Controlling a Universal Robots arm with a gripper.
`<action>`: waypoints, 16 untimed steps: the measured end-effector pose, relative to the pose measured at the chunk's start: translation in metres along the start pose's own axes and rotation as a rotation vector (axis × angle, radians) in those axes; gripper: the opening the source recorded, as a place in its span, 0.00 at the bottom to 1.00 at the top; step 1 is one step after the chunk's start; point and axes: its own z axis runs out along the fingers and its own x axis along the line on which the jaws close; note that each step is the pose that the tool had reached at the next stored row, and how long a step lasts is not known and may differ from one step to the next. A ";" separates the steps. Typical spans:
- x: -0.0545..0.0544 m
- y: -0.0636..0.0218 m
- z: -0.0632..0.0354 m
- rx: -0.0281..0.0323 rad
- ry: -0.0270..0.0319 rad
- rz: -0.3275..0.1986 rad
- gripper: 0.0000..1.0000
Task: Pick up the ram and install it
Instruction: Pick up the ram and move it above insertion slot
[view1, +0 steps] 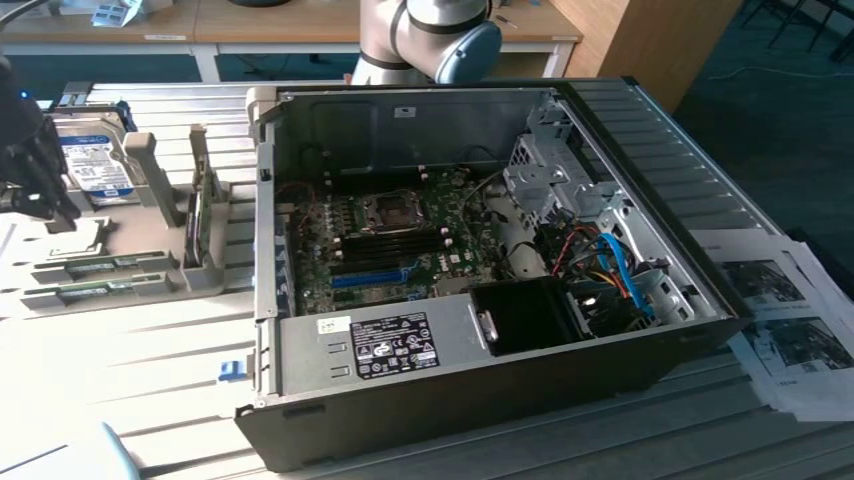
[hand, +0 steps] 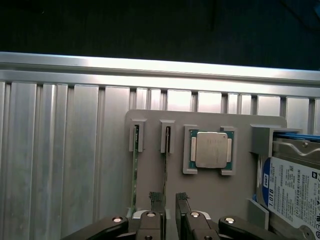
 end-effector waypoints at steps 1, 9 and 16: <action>0.001 0.0000 -0.0001 -0.0001 0.0000 0.000 0.25; 0.006 0.0001 -0.0002 -0.0002 0.0000 0.000 0.25; 0.006 0.0002 0.0001 -0.0001 0.0000 0.000 0.25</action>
